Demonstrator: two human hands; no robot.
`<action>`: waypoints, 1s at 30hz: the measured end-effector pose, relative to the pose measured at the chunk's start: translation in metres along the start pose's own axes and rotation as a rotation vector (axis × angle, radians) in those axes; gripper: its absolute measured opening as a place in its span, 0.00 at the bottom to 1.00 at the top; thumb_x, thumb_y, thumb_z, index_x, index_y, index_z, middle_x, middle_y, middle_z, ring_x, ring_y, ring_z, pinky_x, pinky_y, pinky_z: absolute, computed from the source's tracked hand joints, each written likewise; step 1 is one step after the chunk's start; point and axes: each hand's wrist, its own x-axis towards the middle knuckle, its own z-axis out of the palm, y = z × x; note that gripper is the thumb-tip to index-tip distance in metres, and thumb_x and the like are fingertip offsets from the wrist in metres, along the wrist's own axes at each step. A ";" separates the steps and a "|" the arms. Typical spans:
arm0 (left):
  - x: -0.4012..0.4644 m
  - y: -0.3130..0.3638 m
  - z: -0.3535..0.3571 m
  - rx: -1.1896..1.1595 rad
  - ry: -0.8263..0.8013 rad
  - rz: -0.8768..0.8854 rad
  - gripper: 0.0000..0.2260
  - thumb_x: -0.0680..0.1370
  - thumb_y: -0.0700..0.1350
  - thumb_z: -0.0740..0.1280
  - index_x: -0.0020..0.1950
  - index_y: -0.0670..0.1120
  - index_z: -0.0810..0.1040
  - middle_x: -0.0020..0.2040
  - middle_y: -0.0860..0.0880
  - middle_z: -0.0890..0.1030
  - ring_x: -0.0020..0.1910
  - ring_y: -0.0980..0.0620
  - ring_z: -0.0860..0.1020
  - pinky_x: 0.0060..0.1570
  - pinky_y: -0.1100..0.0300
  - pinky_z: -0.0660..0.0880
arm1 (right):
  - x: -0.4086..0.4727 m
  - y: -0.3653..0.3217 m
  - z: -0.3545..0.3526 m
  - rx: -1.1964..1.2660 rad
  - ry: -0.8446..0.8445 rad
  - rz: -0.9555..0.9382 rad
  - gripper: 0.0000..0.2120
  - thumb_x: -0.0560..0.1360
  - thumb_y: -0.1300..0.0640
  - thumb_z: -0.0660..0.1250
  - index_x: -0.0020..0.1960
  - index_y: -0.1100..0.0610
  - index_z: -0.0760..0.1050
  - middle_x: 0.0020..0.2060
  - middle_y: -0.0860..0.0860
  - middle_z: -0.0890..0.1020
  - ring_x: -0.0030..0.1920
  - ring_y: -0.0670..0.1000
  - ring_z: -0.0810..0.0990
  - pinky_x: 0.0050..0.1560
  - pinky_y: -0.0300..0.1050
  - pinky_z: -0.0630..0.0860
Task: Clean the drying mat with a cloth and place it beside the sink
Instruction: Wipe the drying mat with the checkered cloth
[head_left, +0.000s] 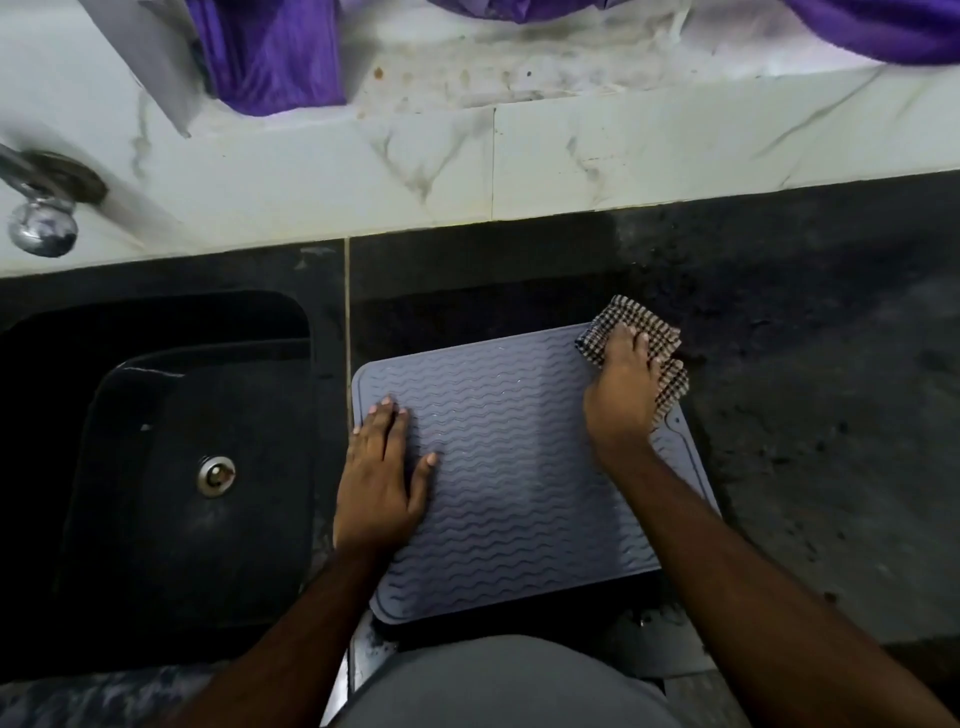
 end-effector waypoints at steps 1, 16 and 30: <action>0.000 -0.001 0.001 0.002 0.002 -0.005 0.30 0.83 0.59 0.56 0.78 0.40 0.66 0.81 0.43 0.63 0.81 0.45 0.60 0.79 0.46 0.56 | 0.000 -0.005 0.003 -0.003 0.012 0.008 0.33 0.75 0.71 0.58 0.79 0.64 0.56 0.78 0.60 0.62 0.80 0.59 0.56 0.79 0.59 0.52; 0.004 0.002 -0.004 0.027 -0.007 -0.084 0.27 0.82 0.55 0.60 0.77 0.42 0.69 0.80 0.42 0.64 0.79 0.43 0.61 0.77 0.43 0.60 | -0.051 -0.093 0.029 0.131 -0.176 -0.320 0.25 0.76 0.63 0.64 0.73 0.57 0.70 0.66 0.56 0.80 0.66 0.55 0.77 0.71 0.50 0.69; 0.006 -0.003 0.000 0.017 0.015 -0.098 0.26 0.81 0.53 0.61 0.77 0.43 0.69 0.80 0.43 0.64 0.78 0.42 0.63 0.76 0.41 0.62 | -0.048 -0.097 0.058 -0.269 -0.261 -0.618 0.37 0.73 0.54 0.63 0.79 0.39 0.54 0.80 0.46 0.58 0.71 0.59 0.63 0.63 0.64 0.66</action>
